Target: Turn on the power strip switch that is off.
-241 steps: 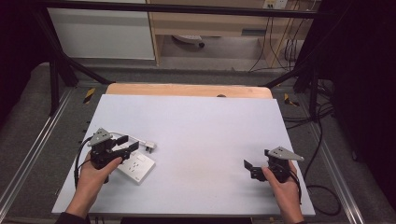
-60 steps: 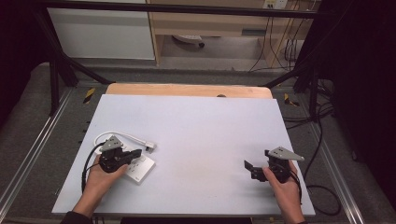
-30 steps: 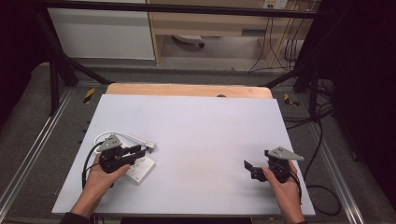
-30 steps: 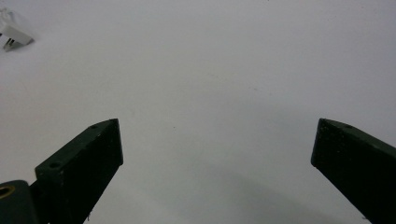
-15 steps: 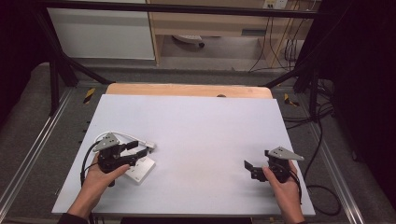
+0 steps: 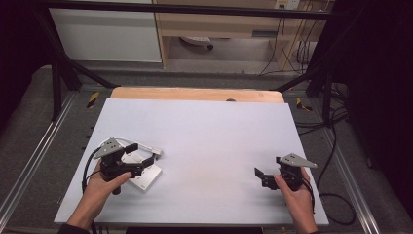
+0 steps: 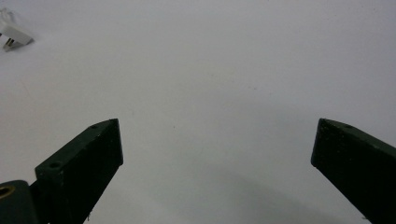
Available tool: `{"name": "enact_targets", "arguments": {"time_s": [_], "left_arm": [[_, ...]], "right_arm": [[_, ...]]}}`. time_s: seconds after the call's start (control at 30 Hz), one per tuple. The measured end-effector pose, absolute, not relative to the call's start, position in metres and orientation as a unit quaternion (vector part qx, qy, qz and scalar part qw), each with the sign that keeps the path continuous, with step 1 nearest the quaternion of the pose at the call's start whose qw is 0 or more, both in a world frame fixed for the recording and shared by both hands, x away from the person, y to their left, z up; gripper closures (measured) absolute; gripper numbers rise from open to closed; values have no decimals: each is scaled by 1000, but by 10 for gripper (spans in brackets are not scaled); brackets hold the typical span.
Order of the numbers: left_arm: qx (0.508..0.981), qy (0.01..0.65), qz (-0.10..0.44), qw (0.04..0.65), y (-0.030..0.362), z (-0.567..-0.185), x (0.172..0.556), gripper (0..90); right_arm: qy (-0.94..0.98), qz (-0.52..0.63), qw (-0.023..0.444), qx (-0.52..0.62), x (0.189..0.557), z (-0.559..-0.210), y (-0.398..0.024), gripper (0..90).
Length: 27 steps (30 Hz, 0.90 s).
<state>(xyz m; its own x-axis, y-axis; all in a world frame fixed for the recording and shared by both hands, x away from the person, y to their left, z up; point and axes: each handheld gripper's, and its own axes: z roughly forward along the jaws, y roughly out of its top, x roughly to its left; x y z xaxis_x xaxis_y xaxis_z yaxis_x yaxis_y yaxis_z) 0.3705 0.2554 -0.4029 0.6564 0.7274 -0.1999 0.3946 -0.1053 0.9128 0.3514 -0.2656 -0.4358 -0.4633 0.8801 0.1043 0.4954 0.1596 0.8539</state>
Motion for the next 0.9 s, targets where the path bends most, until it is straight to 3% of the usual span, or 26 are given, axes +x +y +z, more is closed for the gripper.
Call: {"name": "enact_targets", "arguments": {"time_s": [0.4,0.9], "left_arm": [[715,383,170,560,263,-393,363,70],[681,397,193,585,300,-380,343,73]], "right_arm": [[730,446,216,471,351,-436,-266,26],[731,444,217,471,352,-436,-265,26]]}}
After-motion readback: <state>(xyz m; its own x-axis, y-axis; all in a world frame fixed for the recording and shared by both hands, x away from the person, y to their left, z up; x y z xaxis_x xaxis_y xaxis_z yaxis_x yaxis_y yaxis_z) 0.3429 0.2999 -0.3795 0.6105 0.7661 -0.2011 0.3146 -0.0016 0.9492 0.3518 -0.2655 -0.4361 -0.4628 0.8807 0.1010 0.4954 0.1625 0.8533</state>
